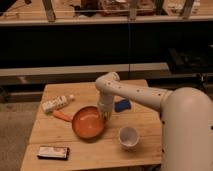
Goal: Drag the ceramic bowl in a circle
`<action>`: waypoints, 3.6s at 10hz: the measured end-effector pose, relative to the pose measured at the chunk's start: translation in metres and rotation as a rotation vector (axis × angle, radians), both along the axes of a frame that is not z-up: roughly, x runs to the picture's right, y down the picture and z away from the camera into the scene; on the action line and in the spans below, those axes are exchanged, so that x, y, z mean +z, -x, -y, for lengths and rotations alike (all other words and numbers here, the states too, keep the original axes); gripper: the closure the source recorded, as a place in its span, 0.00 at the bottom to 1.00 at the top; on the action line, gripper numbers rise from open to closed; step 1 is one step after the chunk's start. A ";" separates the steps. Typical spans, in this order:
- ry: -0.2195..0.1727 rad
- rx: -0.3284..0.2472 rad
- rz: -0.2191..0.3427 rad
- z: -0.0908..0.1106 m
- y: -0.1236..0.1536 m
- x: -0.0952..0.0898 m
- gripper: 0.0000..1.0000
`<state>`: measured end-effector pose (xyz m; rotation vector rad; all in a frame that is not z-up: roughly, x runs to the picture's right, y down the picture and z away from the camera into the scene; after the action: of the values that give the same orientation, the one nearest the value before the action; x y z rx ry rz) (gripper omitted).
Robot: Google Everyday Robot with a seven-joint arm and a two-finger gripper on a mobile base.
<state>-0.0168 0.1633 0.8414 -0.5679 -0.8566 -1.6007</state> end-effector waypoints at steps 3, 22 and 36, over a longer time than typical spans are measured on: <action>-0.026 0.009 0.034 0.034 0.009 0.024 0.95; 0.026 0.018 0.002 0.017 0.006 0.007 0.95; -0.043 0.211 -0.157 0.028 -0.059 -0.023 0.95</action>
<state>0.0421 0.1350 0.8182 -0.5469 -0.7377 -1.3614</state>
